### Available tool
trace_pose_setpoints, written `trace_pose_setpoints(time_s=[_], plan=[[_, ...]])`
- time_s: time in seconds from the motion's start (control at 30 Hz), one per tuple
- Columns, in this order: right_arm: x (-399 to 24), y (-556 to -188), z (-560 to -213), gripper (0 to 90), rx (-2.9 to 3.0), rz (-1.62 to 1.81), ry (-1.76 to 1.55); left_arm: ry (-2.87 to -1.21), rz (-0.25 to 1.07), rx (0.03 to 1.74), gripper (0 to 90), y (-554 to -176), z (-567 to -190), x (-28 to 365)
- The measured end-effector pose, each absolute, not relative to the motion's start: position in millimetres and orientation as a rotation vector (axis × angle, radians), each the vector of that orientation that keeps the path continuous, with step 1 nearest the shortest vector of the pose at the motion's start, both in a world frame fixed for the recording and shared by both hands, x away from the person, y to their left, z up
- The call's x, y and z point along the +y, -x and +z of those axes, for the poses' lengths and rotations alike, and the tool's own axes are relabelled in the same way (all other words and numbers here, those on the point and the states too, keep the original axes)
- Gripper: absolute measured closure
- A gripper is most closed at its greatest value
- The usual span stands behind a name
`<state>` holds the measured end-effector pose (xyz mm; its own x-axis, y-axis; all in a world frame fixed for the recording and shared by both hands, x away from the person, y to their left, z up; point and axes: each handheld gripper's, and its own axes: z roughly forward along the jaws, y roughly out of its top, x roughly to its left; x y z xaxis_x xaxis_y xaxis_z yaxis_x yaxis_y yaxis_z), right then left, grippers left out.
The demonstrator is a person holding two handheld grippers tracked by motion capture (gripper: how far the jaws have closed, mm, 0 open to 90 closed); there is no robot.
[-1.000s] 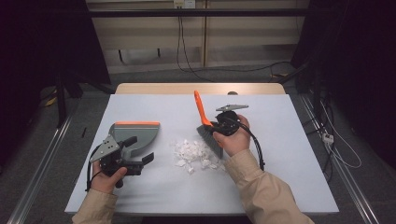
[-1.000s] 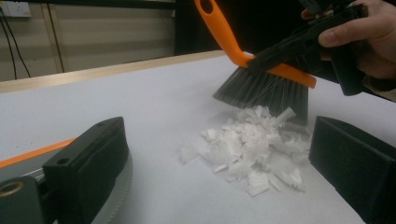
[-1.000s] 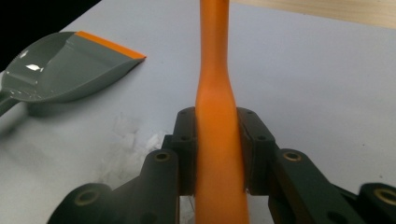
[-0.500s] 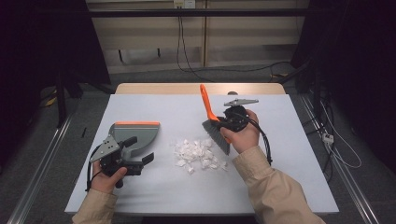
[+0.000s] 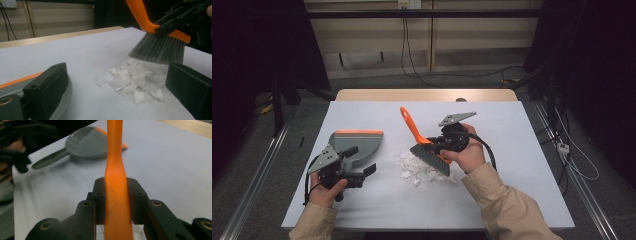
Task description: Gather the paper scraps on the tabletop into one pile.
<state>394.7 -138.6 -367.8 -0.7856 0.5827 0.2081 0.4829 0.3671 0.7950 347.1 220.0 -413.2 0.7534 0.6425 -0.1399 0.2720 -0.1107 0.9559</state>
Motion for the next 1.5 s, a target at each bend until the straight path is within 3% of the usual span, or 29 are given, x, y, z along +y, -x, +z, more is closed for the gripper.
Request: trace_pose_setpoints(time_s=[0.53,0.87,1.2,1.5], plan=[[-108.4,-377.7,-396.1,71.7,2.823,1.437,-0.685,-1.663,0.37,0.762,4.2,-349.1,-412.6,230.7],[-104.4,-403.2,-408.6,71.8,2.837,1.319,-0.613,-1.662,0.375,0.768,4.2,-349.0,-412.6,234.2],[-108.3,-418.2,-400.4,71.8,2.78,1.293,-0.606,-1.679,0.37,0.756,4.1,-348.2,-414.3,230.4],[-115.9,-407.6,-376.4,71.7,2.736,1.383,-0.562,-1.691,0.368,0.751,4.1,-347.9,-415.0,229.0]])
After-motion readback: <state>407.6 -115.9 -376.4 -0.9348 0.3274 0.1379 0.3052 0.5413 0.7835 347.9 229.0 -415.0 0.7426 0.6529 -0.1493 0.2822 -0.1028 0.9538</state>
